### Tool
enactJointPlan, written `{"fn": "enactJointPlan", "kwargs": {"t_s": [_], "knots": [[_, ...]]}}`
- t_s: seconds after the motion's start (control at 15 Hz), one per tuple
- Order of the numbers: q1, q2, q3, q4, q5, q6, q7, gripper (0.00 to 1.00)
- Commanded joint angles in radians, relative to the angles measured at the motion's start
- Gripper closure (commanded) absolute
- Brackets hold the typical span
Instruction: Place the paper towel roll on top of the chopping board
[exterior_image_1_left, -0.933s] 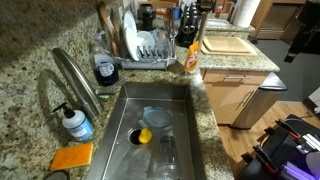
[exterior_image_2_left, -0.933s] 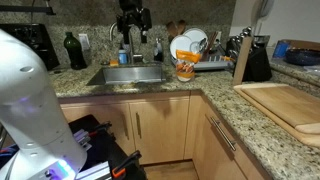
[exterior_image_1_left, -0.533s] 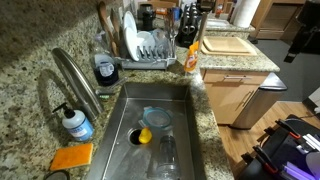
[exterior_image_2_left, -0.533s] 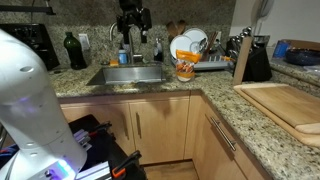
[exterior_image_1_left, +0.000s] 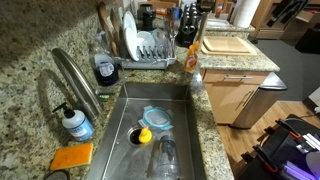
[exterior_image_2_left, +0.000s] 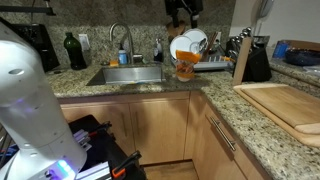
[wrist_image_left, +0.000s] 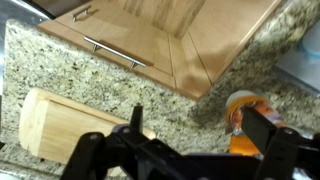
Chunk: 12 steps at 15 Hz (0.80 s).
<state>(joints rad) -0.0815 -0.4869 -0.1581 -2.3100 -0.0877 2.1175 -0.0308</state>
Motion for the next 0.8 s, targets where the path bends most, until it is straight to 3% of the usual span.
{"fn": "enactJointPlan", "kwargs": {"t_s": [0.0, 0.13, 0.33, 0.4, 0.73], "knots": [[0.003, 0.160, -0.050, 0.115, 0.118, 0.096, -0.028, 0.00], [-0.020, 0.114, -0.031, 0.078, 0.106, 0.082, -0.026, 0.00], [-0.011, 0.159, -0.029, 0.109, 0.136, 0.085, -0.032, 0.00], [-0.029, 0.178, -0.018, 0.112, 0.091, 0.106, 0.004, 0.00], [-0.063, 0.459, -0.010, 0.312, -0.012, 0.229, 0.170, 0.00]]}}
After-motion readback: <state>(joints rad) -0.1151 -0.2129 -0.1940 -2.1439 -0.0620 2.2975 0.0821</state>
